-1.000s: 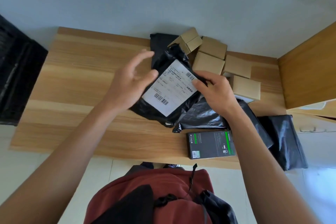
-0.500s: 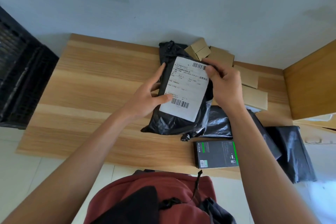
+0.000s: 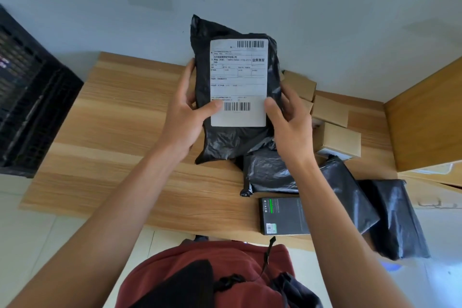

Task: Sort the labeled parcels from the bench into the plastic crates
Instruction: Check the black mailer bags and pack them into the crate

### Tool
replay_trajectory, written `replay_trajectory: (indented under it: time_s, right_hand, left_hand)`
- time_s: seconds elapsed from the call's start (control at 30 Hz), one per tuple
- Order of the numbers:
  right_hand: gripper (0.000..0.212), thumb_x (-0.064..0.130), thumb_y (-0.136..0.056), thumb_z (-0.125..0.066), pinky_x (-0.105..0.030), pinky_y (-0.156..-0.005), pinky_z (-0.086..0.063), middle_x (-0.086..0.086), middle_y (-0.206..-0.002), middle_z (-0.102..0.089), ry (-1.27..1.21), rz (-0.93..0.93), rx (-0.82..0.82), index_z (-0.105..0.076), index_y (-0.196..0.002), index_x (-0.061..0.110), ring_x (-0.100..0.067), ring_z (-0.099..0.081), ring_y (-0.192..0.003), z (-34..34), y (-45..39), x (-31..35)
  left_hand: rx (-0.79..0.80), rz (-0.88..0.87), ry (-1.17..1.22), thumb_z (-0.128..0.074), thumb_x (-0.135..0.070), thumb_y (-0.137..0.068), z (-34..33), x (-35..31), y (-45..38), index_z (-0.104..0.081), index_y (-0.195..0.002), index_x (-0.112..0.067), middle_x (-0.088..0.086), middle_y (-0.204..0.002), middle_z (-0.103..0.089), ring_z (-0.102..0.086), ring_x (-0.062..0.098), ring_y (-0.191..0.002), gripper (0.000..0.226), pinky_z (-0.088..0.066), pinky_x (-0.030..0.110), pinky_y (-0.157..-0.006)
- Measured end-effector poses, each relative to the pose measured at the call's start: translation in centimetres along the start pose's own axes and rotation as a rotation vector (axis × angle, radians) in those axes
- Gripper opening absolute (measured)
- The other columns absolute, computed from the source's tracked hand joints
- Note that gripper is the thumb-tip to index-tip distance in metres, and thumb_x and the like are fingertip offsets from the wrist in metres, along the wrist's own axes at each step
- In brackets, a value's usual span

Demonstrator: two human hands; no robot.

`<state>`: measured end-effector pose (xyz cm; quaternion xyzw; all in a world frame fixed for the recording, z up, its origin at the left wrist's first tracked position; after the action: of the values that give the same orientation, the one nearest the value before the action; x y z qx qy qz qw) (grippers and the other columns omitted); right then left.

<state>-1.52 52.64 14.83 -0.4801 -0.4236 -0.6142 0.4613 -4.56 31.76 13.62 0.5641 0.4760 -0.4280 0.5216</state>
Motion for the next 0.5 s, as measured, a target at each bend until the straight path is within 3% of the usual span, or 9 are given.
replay_trajectory:
  time_s: [0.13,0.27,0.5]
  right_hand:
    - [0.038,0.021,-0.103,-0.066,-0.035,-0.094,-0.060,0.009,-0.122,-0.075,-0.043,-0.064,0.150,-0.059,-0.140,0.025,-0.010,-0.072,-0.113,-0.1,1.4,-0.9]
    - [0.035,0.012,-0.103,-0.063,-0.027,-0.089,-0.060,0.006,-0.120,-0.076,-0.142,-0.021,0.122,-0.060,-0.138,0.017,-0.011,-0.072,-0.111,0.7,1.4,-0.1]
    - [0.038,0.004,-0.104,-0.058,-0.027,-0.097,-0.057,0.005,-0.124,-0.074,-0.146,0.104,0.101,-0.056,-0.142,0.013,-0.010,-0.068,-0.118,1.8,0.8,1.3]
  left_hand:
    - [-0.111,0.000,0.010,-0.078,-0.003,-0.089,-0.4,-0.7,0.5,-0.041,-0.146,-0.020,0.001,-0.119,-0.076,-0.074,0.016,-0.108,0.070,-0.061,0.036,-0.089]
    - [-0.117,-0.061,-0.020,-0.075,-0.003,-0.092,-1.7,-1.8,1.4,-0.055,-0.134,-0.012,0.002,-0.123,-0.074,-0.072,0.015,-0.113,0.047,-0.059,0.036,-0.097]
    - [-0.039,-0.178,-0.208,-0.064,0.003,-0.098,-3.5,-3.8,3.9,-0.051,-0.152,-0.016,-0.011,-0.130,-0.072,-0.067,0.006,-0.119,0.058,-0.055,0.023,-0.097]
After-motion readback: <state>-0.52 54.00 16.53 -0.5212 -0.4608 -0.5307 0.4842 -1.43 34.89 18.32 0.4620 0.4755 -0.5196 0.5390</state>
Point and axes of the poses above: each hand's wrist, its own y-axis away from the middle knuckle, its own z-axis out of the back of the hand, x = y × z, the point moved 5 cm from there along -y, towards the middle knuckle
